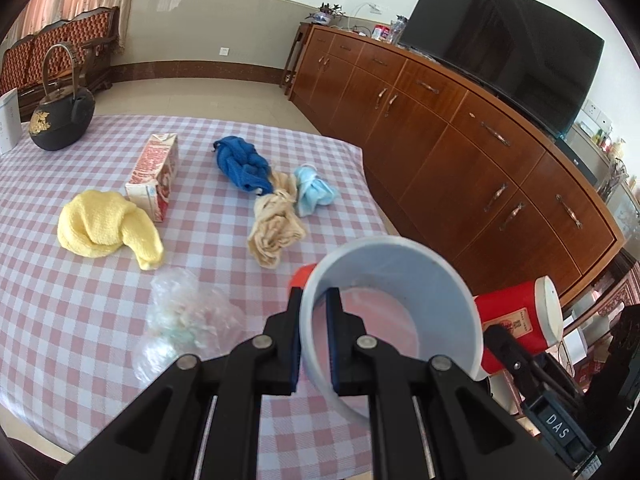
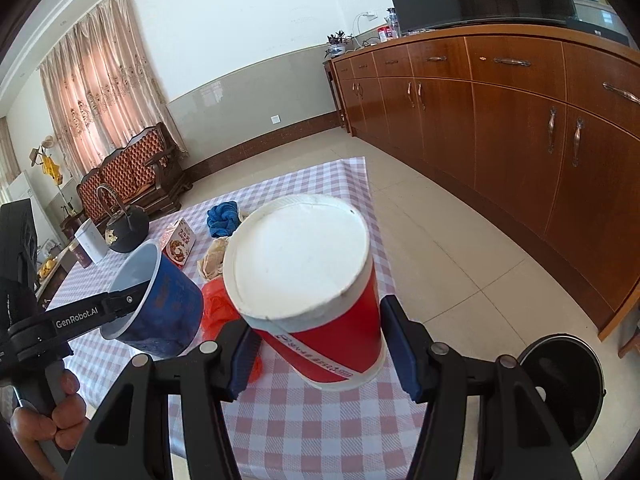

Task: Collect trash
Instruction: 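Carry the blue bowl and red cup to the black bin and release both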

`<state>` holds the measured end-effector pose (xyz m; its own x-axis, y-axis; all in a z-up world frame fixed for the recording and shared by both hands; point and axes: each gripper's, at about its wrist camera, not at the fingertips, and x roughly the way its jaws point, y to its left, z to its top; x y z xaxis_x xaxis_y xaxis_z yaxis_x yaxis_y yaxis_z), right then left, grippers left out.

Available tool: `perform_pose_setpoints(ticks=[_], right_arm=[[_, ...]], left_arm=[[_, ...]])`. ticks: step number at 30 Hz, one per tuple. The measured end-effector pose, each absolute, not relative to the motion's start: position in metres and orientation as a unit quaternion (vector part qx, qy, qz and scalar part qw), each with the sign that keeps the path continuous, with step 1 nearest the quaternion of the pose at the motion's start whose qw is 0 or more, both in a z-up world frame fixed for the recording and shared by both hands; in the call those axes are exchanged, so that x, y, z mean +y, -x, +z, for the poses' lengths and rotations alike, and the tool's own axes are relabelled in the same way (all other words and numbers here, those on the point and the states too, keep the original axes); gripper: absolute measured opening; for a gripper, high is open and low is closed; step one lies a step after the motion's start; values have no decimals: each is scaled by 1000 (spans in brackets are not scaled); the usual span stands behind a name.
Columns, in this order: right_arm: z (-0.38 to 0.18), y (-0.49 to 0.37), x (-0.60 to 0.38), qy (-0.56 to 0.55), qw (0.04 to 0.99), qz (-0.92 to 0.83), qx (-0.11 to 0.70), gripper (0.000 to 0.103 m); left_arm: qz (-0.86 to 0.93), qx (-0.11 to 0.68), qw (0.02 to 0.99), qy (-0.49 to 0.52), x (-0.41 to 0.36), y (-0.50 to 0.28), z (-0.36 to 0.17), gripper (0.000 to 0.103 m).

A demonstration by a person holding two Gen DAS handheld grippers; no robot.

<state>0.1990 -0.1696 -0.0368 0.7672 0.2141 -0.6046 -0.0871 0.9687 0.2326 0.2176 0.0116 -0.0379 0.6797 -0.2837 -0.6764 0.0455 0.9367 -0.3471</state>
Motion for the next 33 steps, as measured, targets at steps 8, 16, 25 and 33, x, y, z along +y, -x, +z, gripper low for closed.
perform_pose_setpoints(ticks=[8, 16, 25, 33], right_arm=[[-41, -157, -226, -118, 936, 26, 332, 60], [-46, -119, -298, -144, 932, -45, 330, 60], [-64, -84, -388, -192, 913, -115, 340, 60], [-91, -77, -431, -223, 893, -159, 356, 60]], left_arm=[[-151, 404, 893, 124, -58, -208, -39, 12], [-210, 422, 877, 91, -133, -200, -46, 12], [-252, 450, 855, 56, -211, -196, -67, 12], [-269, 476, 836, 32, -263, -198, -93, 12]])
